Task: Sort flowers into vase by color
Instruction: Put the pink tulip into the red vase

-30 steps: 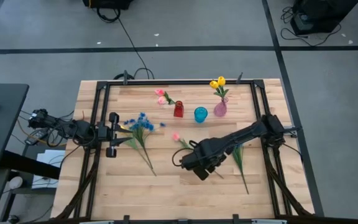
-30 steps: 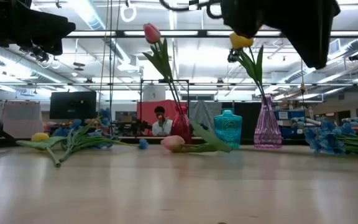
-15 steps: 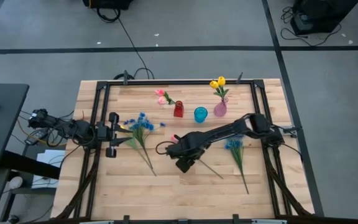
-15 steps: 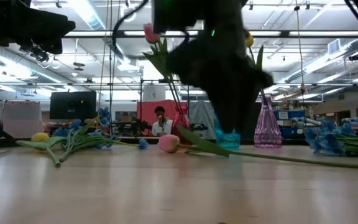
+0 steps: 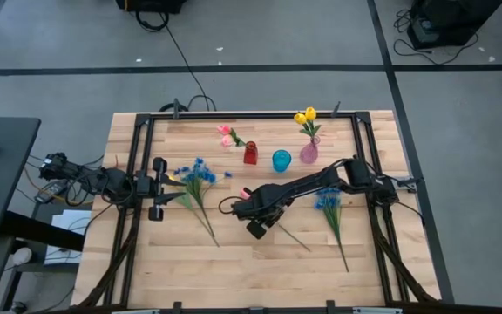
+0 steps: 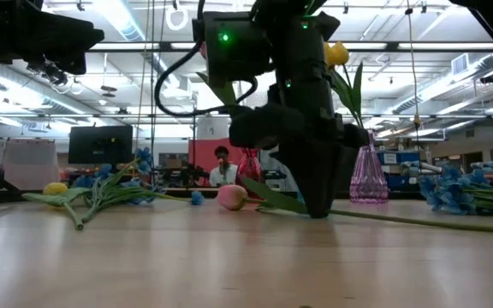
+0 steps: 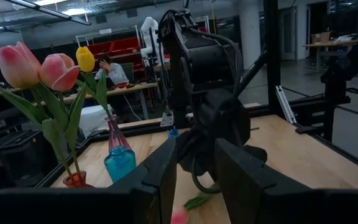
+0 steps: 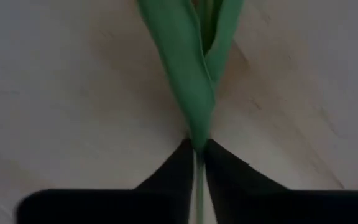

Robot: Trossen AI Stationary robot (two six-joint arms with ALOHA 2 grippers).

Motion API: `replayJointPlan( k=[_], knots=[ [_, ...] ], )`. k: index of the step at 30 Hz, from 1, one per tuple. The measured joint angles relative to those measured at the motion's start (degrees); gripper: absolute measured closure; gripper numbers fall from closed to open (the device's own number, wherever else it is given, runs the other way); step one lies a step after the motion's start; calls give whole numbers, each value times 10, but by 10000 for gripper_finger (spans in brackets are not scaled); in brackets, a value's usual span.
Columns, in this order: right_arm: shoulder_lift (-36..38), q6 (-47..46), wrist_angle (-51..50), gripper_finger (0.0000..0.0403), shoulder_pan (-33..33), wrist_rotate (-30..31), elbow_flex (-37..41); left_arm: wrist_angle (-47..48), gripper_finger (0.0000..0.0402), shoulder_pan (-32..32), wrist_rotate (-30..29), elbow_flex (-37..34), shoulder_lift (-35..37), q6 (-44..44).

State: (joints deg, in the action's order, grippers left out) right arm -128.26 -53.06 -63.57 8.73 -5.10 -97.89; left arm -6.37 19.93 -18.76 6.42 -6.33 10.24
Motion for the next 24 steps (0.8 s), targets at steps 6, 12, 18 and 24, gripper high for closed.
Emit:
replayJointPlan(
  k=[6, 12, 18, 24],
  knots=[
    [5, -7, 3, 391, 0, -10, 8, 1, 286, 0, 0, 0, 0, 0],
    [55, -56, -64, 398, 13, -16, 10, 2, 286, 0, 0, 0, 0, 0],
    [140, -170, -118, 398, 36, 64, 10, 3, 286, 0, 0, 0, 0, 0],
    [188, -222, -124, 398, 51, 252, 9, -1, 286, 0, 0, 0, 0, 0]
  ],
)
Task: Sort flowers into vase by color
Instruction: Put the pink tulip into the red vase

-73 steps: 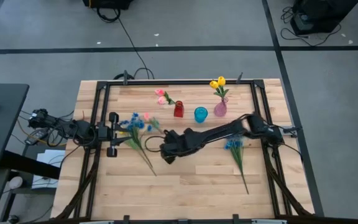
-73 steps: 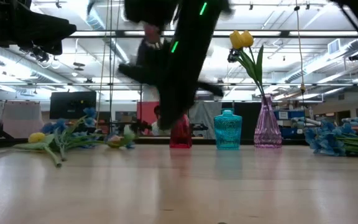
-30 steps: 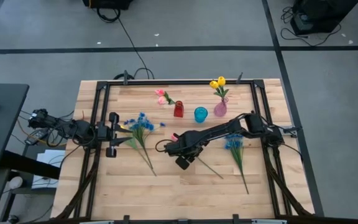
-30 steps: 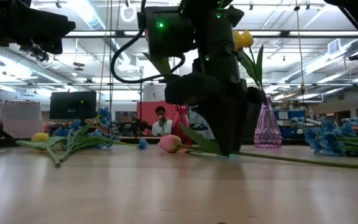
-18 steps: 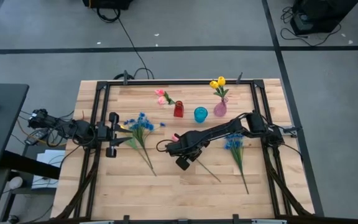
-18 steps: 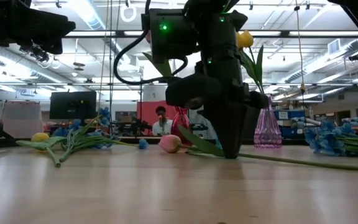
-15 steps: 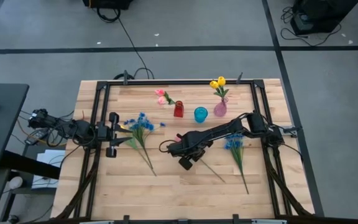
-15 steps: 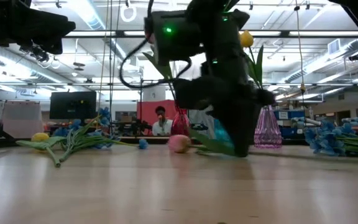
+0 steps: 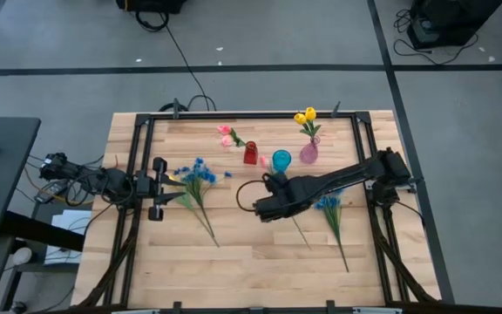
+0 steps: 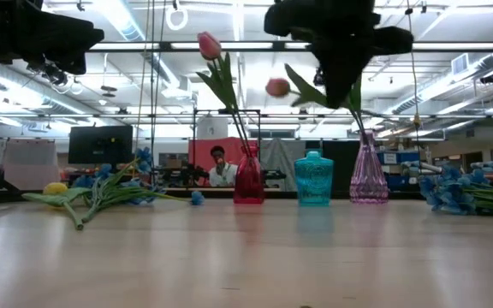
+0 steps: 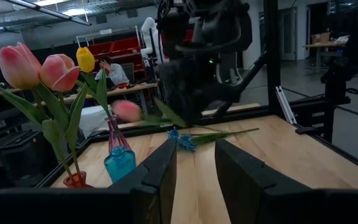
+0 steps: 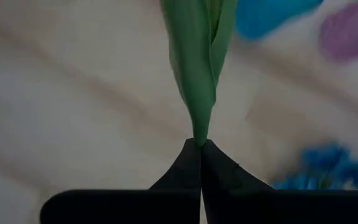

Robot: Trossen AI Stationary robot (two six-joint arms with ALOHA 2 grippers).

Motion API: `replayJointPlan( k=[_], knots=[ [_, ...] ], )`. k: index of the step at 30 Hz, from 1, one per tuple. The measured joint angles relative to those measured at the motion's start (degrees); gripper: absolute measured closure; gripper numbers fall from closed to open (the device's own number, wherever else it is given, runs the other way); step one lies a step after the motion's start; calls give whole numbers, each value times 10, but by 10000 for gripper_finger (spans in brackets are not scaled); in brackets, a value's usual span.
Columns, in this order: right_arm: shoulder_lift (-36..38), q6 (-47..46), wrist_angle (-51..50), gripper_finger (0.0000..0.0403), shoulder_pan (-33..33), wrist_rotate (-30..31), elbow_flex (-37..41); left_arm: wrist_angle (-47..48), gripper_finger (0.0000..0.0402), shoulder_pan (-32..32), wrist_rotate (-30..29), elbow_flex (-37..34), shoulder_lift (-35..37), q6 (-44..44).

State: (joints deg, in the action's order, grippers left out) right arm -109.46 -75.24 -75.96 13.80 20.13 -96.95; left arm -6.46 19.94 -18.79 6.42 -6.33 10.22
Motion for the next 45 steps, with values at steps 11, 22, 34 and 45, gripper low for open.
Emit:
replayJointPlan(
  k=[11, 22, 34, 45],
  knots=[
    [0, 106, 51, 398, -64, 155, 1, 0, 286, 0, 0, 0, 0, 0],
    [55, 348, 294, 397, -135, 270, 1, 0, 286, 0, 0, 0, 0, 0],
    [66, 549, 567, 397, -220, 218, 17, 0, 286, 0, 0, 0, 0, 0],
    [64, 559, 676, 398, -253, 162, 105, 2, 286, 0, 0, 0, 0, 0]
  ],
)
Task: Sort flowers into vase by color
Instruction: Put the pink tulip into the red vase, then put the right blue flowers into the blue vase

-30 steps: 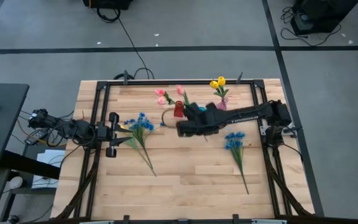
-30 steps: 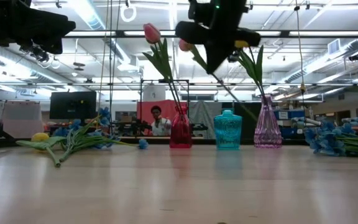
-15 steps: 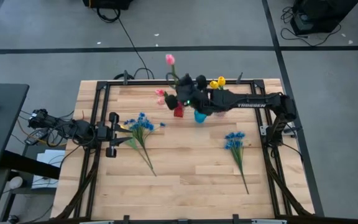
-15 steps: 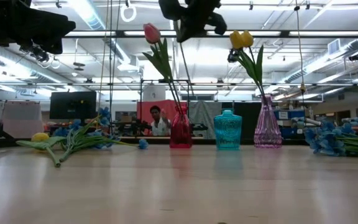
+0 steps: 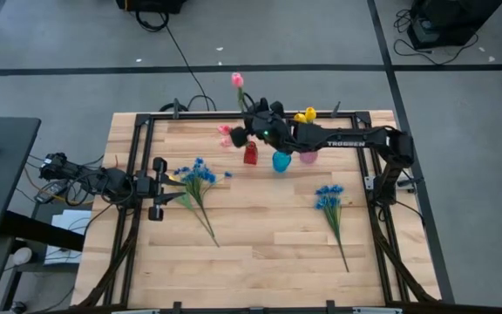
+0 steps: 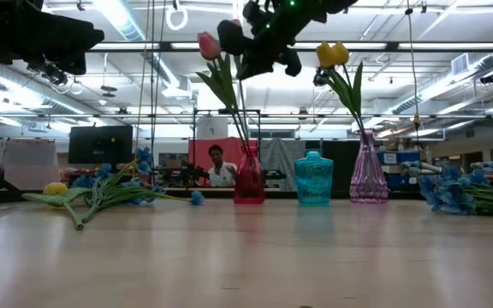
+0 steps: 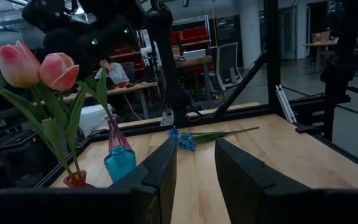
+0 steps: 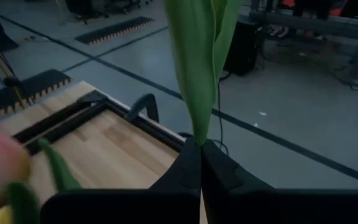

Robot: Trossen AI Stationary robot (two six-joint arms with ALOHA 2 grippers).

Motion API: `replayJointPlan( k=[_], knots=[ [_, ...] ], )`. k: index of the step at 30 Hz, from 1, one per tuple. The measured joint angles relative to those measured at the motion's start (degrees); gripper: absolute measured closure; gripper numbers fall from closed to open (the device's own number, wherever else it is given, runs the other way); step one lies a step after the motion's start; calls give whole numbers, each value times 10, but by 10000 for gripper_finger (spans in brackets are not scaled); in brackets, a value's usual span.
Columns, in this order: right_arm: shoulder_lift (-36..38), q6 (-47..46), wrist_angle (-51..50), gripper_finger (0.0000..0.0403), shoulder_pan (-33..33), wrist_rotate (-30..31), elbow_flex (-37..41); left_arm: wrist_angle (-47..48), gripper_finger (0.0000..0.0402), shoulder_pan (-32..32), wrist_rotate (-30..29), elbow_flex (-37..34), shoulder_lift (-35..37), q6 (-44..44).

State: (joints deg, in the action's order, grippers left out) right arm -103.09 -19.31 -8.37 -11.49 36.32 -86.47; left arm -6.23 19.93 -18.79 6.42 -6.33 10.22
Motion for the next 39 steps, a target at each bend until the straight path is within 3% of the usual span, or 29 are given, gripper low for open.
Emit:
replayJointPlan(
  k=[13, 26, 33, 39],
  knots=[
    [1, 0, 19, 379, 16, 0, 59, 2, 286, 0, 0, 0, 0, 0],
    [22, -17, -66, 282, 39, -19, 69, 7, 286, 0, 0, 0, 0, 0],
    [70, -155, -217, 271, 101, -60, 69, 10, 286, 0, 0, 0, 0, 5],
    [65, -355, -395, 280, 175, -174, 68, 2, 286, 0, 0, 0, 0, 5]
  ],
)
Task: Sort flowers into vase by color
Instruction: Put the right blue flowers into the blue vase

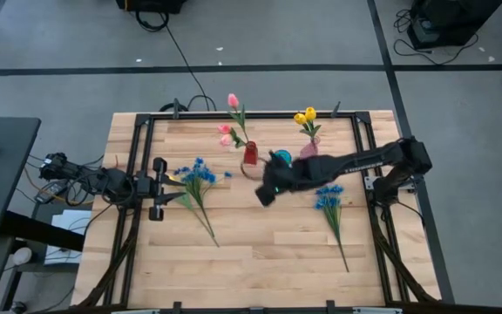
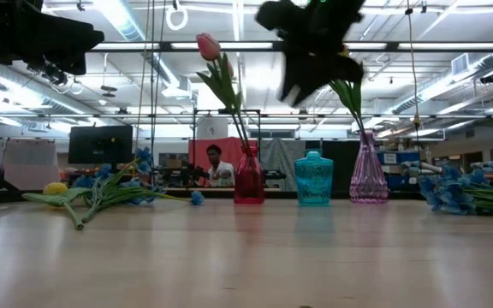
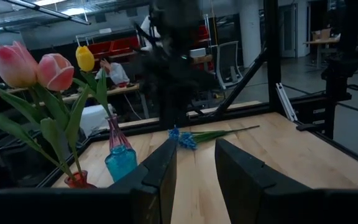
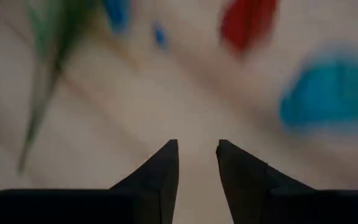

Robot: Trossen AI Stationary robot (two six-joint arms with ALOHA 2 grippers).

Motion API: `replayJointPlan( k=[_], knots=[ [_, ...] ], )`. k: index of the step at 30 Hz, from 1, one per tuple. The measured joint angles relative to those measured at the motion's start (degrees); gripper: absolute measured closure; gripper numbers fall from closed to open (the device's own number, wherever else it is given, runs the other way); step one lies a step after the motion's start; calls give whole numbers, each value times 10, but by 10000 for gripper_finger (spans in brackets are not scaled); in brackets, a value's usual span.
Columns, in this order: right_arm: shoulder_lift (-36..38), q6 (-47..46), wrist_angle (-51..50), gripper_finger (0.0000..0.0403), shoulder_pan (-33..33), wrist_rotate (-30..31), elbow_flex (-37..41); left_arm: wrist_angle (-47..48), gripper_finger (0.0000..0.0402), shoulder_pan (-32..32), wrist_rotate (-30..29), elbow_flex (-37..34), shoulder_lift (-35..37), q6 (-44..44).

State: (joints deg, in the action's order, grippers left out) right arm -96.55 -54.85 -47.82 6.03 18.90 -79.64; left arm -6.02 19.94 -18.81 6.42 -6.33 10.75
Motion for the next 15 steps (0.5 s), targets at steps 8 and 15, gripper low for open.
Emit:
replayJointPlan(
  k=[8, 15],
  knots=[
    [0, -210, -245, 277, 85, -176, 17, -3, 286, 0, 0, 0, 0, -22],
    [2, -290, -237, 259, 136, -389, 107, -3, 286, 0, 0, 0, 0, -21]
  ],
)
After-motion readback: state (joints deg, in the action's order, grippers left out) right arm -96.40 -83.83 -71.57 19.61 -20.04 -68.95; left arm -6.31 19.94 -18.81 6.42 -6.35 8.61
